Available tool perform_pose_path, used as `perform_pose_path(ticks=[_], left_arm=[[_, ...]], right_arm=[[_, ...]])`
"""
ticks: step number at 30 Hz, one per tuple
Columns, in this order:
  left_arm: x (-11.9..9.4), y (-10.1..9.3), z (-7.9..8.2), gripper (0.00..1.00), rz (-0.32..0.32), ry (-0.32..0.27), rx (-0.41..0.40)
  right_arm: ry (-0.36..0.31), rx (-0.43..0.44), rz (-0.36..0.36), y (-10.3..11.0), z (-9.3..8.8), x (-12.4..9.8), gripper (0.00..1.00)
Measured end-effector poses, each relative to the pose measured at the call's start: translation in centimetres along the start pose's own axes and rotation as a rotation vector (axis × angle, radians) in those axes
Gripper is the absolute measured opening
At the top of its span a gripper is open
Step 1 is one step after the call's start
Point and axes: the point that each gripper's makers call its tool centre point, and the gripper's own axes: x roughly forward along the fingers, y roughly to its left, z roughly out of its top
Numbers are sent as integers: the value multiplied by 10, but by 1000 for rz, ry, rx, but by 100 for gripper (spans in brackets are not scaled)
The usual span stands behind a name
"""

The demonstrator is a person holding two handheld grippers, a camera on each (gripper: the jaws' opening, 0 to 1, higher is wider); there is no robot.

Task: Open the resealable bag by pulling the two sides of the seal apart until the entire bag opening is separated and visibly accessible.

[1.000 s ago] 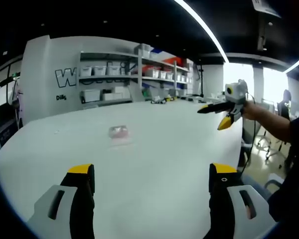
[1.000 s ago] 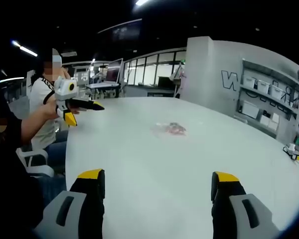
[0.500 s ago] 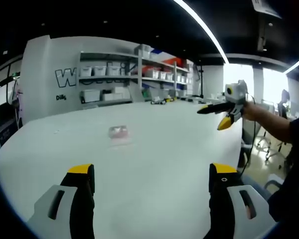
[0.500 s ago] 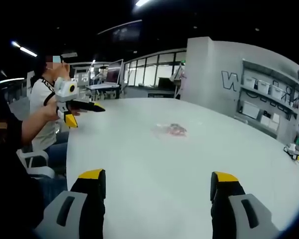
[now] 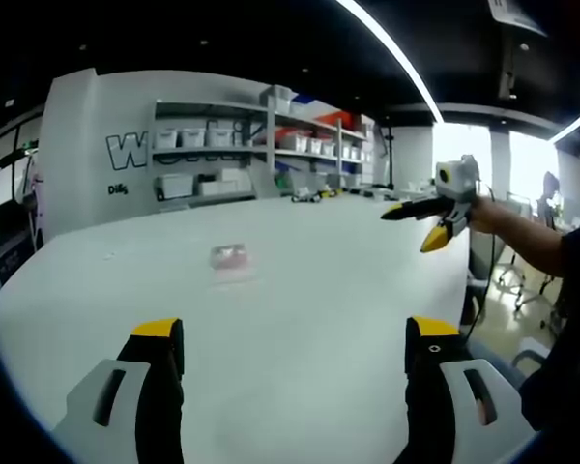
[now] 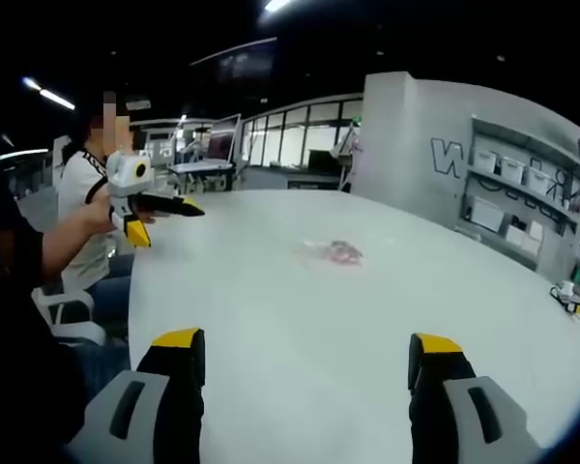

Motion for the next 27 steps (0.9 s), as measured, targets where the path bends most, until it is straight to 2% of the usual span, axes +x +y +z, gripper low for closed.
perform_pose_path(ticks=[15, 27], left_arm=[[2, -1, 0, 94, 0, 4, 1], [13, 1, -2, 93, -5, 6, -8]], right_arm=[[3, -5, 4, 0, -1, 1, 87], [4, -2, 4, 0, -2, 0, 87]])
